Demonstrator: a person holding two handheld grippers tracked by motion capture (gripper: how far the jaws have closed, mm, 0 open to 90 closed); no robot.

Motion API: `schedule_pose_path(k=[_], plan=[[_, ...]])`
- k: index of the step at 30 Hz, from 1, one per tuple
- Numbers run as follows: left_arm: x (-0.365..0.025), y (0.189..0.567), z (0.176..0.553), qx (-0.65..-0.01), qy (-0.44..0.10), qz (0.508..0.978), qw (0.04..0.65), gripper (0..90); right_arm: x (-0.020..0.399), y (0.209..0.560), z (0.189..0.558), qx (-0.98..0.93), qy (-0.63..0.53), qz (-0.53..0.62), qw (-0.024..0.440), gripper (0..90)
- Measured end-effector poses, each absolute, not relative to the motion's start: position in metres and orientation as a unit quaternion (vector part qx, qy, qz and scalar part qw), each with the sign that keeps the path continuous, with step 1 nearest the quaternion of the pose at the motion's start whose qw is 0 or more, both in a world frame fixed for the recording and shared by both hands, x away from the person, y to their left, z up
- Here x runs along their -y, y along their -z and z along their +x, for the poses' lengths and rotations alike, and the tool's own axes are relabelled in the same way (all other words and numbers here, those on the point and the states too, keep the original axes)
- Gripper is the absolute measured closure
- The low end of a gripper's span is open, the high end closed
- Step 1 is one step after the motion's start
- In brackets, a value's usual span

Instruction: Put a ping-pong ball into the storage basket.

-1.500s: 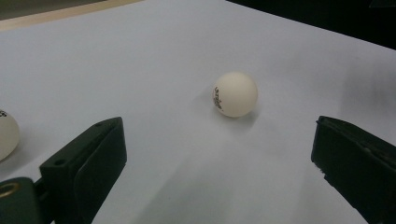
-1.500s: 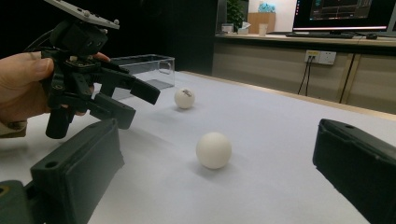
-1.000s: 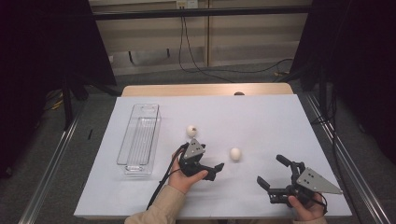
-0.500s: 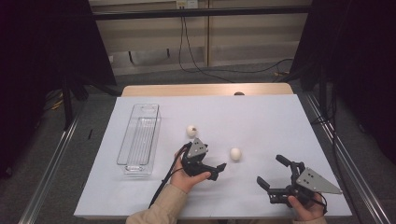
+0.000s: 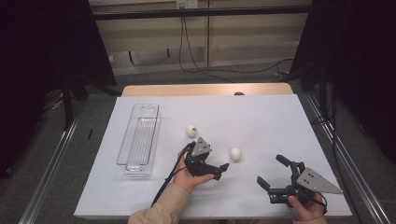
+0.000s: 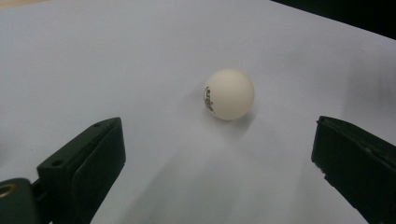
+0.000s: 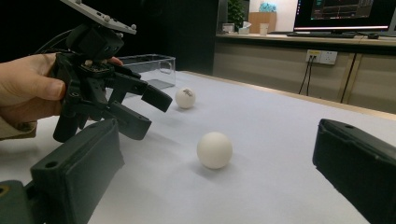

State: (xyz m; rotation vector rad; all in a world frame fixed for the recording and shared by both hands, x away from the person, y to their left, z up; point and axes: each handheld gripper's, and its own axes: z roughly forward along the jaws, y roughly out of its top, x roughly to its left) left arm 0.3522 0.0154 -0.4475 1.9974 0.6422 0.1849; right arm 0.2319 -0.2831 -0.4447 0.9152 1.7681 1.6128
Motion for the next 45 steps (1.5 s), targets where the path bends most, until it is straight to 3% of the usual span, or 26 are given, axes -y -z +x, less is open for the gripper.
schedule_pose_path(k=[45], plan=[[0.002,0.45,0.358,-0.265,-0.058,0.832,0.483,4.1,0.284,0.445,0.233,-0.661,-0.605,0.341,0.285,0.6]])
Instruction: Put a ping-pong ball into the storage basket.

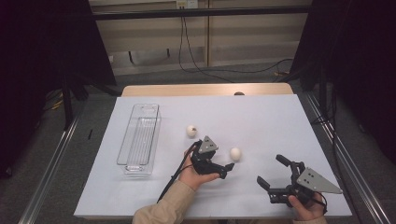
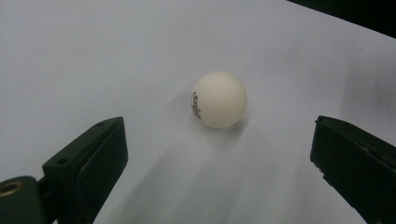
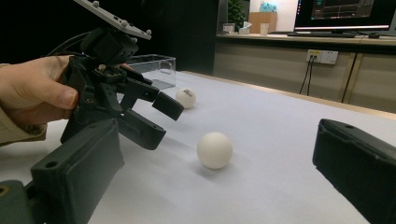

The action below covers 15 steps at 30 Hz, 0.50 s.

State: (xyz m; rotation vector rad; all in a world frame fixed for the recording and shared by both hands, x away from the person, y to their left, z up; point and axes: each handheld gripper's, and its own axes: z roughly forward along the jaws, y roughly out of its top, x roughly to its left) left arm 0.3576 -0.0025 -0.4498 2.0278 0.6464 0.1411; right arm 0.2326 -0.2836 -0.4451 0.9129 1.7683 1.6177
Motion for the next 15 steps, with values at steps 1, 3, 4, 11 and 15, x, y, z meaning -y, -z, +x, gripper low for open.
schedule_pose_path(k=[1,3,4,11,15], plan=[[0.0029,0.4498,0.3578,-0.264,-0.059,0.833,0.482,4.2,0.2836,0.4452,0.2327,-0.661,-0.605,0.341,0.285,0.6],[0.0034,0.4498,0.3582,-0.262,-0.06,0.834,0.482,4.3,0.2836,0.4451,0.2327,-0.661,-0.604,0.341,0.284,0.6],[0.0038,0.4498,0.3582,-0.262,-0.059,0.834,0.482,4.4,0.2836,0.4451,0.2327,-0.661,-0.604,0.341,0.284,0.6],[0.0066,0.4513,0.3578,-0.261,-0.06,0.838,0.476,4.7,0.2833,0.4453,0.2328,-0.661,-0.605,0.342,0.285,0.6],[0.0074,0.452,0.3583,-0.26,-0.061,0.839,0.474,5.5,0.2836,0.4452,0.2328,-0.66,-0.605,0.342,0.285,0.6]])
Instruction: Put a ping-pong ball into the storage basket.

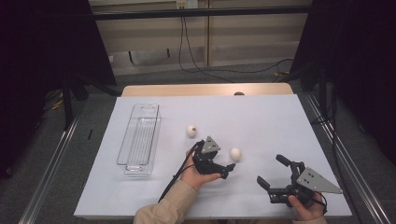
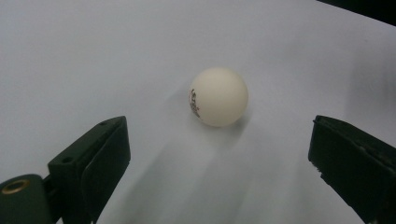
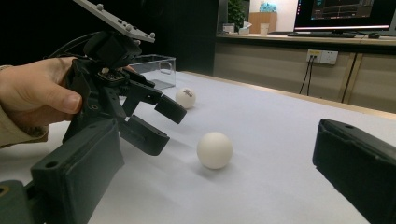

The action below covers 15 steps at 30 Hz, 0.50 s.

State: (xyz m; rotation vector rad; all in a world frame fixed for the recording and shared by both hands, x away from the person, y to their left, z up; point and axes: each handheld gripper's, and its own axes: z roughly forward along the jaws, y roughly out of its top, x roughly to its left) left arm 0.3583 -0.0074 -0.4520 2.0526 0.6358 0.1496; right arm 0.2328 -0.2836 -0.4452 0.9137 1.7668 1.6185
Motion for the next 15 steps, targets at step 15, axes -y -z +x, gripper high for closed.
schedule_pose_path(k=[15], plan=[[0.0122,0.4532,0.3608,-0.259,-0.062,0.843,0.467,6.0,0.2841,0.4454,0.233,-0.66,-0.605,0.343,0.285,0.6]])
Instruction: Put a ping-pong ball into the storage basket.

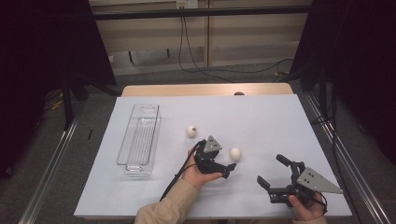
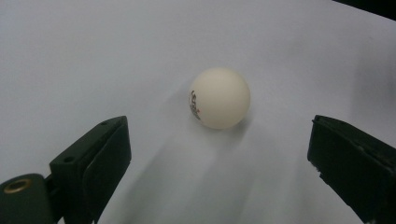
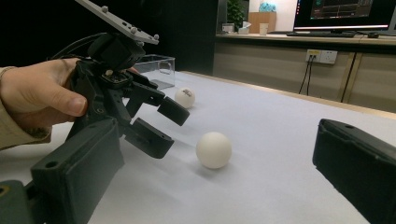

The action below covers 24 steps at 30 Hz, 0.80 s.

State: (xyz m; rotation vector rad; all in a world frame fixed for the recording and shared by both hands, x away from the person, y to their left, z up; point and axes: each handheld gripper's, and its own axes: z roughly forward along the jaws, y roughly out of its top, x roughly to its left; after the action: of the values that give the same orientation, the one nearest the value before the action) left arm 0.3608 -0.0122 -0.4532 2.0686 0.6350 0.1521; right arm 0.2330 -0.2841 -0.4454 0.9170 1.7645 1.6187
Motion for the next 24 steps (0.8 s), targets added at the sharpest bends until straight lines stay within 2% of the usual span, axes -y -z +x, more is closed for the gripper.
schedule_pose_path(k=[24], plan=[[0.0163,0.4559,0.3657,-0.263,-0.061,0.846,0.46,7.1,0.2844,0.4454,0.2332,-0.659,-0.605,0.343,0.286,0.6]])
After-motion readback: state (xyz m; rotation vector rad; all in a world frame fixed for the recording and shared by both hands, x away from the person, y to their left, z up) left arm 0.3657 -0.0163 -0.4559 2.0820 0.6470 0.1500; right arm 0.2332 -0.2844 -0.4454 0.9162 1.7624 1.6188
